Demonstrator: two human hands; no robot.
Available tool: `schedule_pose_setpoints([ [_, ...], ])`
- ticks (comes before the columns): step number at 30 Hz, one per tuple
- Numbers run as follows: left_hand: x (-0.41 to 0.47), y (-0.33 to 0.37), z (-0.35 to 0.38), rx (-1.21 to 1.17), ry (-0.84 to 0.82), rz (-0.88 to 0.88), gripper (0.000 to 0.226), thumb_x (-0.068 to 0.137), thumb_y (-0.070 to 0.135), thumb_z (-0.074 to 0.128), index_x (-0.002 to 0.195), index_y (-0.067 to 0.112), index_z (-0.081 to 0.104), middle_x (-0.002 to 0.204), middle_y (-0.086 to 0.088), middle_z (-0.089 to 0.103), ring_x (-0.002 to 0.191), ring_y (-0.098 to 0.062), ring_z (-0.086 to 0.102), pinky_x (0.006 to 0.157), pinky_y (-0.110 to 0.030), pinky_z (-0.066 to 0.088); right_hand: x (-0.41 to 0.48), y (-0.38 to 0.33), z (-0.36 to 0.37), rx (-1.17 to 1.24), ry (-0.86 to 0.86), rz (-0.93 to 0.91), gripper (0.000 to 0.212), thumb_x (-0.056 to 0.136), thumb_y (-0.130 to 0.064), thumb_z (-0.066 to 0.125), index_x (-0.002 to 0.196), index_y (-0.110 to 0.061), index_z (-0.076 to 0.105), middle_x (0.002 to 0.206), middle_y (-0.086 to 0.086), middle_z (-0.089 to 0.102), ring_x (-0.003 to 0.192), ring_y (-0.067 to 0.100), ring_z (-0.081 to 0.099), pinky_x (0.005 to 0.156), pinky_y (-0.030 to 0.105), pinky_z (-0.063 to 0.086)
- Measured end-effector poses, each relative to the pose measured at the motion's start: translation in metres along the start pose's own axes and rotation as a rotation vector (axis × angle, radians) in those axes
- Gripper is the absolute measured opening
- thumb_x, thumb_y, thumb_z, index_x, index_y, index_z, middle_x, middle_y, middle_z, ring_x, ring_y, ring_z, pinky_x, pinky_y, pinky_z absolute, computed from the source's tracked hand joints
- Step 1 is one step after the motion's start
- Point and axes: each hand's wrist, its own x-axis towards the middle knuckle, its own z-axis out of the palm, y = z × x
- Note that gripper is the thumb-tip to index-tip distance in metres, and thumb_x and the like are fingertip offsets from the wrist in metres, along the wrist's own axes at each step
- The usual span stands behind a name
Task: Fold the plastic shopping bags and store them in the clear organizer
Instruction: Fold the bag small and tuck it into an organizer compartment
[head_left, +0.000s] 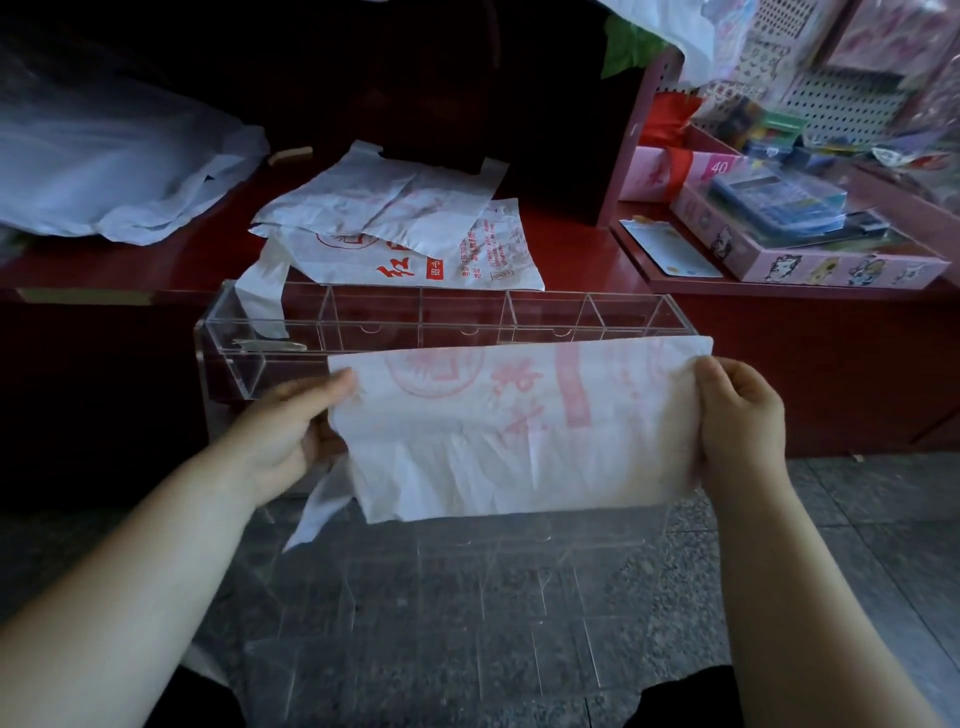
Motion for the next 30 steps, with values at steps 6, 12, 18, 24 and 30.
schedule_pose_setpoints([
  [6, -0.004, -0.03, 0.003, 0.253, -0.287, -0.281, 0.092, 0.039, 0.055, 0.083, 0.111, 0.002, 0.06, 0.118, -0.015, 0.063, 0.113, -0.021, 0.057, 0.103, -0.037, 0.041, -0.006, 0.001, 0.007, 0.154, -0.013, 0.183, 0.025, 0.092, -0.015, 0.049, 0.068, -0.017, 0.055, 0.065, 0.002, 0.052, 0.059, 0.013, 0.047, 0.057, 0.026, 0.039],
  [12, -0.001, -0.036, -0.01, 0.47, -0.424, -0.225, 0.093, 0.009, 0.05, 0.089, 0.093, 0.015, 0.068, 0.096, 0.0, 0.073, 0.095, -0.012, 0.067, 0.077, -0.018, 0.051, -0.003, 0.0, 0.004, 0.093, -0.048, 0.214, 0.024, 0.091, -0.014, 0.049, 0.068, -0.015, 0.055, 0.066, 0.003, 0.052, 0.061, 0.015, 0.047, 0.056, 0.028, 0.039],
  [18, -0.001, -0.009, -0.024, 0.402, -0.207, -0.013, 0.092, 0.002, 0.059, 0.083, 0.081, 0.014, 0.069, 0.077, 0.007, 0.073, 0.073, 0.0, 0.068, 0.059, -0.005, 0.047, -0.006, 0.002, -0.001, 0.021, -0.579, 0.3, 0.011, 0.089, -0.015, 0.054, 0.085, -0.01, 0.063, 0.07, 0.003, 0.071, 0.058, 0.013, 0.066, 0.05, 0.023, 0.052],
  [24, 0.003, 0.0, -0.033, 0.393, -0.069, 0.013, 0.02, 0.081, 0.004, 0.064, 0.062, 0.01, 0.066, 0.056, 0.005, 0.068, 0.053, -0.002, 0.064, 0.053, -0.012, 0.049, -0.004, 0.012, 0.002, -0.064, -0.65, 0.373, 0.008, 0.085, -0.011, 0.059, 0.087, -0.005, 0.064, 0.07, 0.001, 0.072, 0.061, 0.014, 0.069, 0.049, 0.024, 0.053],
  [30, 0.002, 0.003, -0.038, 0.329, -0.012, -0.007, 0.036, 0.085, 0.004, 0.054, 0.054, 0.012, 0.07, 0.056, -0.001, 0.068, 0.048, -0.007, 0.064, 0.045, -0.014, 0.049, -0.008, 0.008, -0.002, 0.13, -0.912, 0.408, 0.078, 0.028, -0.037, 0.092, 0.094, -0.006, 0.065, 0.085, 0.007, 0.073, 0.075, 0.02, 0.071, 0.055, 0.026, 0.055],
])
